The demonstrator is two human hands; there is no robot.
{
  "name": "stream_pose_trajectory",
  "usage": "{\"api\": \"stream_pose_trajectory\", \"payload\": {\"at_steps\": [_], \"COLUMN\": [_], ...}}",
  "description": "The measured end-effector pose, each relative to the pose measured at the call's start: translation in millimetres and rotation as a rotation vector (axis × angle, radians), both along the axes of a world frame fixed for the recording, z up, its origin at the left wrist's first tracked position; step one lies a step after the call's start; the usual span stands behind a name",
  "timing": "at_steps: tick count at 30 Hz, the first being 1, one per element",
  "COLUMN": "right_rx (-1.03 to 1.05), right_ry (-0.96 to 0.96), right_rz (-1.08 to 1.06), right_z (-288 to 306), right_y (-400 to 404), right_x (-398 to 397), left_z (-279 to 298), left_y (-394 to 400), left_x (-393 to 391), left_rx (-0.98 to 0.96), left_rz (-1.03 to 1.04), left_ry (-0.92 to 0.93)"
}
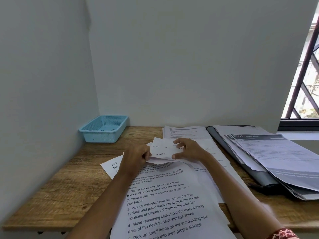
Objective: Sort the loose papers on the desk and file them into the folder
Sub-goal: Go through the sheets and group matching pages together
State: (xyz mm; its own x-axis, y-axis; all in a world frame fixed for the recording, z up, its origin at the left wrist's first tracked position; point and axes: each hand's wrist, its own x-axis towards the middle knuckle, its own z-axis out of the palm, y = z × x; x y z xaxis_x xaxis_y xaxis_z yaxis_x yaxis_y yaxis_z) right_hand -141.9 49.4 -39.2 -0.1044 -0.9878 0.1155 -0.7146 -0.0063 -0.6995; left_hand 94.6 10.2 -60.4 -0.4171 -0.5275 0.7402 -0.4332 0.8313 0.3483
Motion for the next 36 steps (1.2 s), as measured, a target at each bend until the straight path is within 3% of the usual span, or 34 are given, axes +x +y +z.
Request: {"api": "stream_pose_trajectory", "payload": {"at_steps": [8, 14, 22, 27, 31, 33, 36], "right_rx": [0.012, -0.082, -0.127, 0.126, 0.329, 0.376, 0.463], "right_ry": [-0.064, -0.606, -0.602, -0.681, -0.656, -0.700, -0.817], "right_rz": [-0.004, 0.000, 0.142, 0.430, 0.672, 0.740, 0.744], "right_z": [-2, 7, 14, 17, 19, 19, 17], "right_y": [-2, 1, 8, 9, 13, 13, 12], "right_x": [1, 1, 3, 7, 10, 9, 13], "left_z": [-1, -2, -2, -1, 2, 1, -1], "left_y": [1, 2, 3, 5, 3, 2, -5], "left_x": [-1, -2, -1, -2, -4, -4, -2], "left_rx": [-0.014, -0.054, -0.041, -0.083, -0.013, -0.083, -0.174], "left_rz": [-0.012, 0.014, 0.031, 0.072, 0.112, 0.127, 0.325], "left_ry": [-0.011, -0.005, -0.029, -0.022, 0.100, 0.064, -0.024]}}
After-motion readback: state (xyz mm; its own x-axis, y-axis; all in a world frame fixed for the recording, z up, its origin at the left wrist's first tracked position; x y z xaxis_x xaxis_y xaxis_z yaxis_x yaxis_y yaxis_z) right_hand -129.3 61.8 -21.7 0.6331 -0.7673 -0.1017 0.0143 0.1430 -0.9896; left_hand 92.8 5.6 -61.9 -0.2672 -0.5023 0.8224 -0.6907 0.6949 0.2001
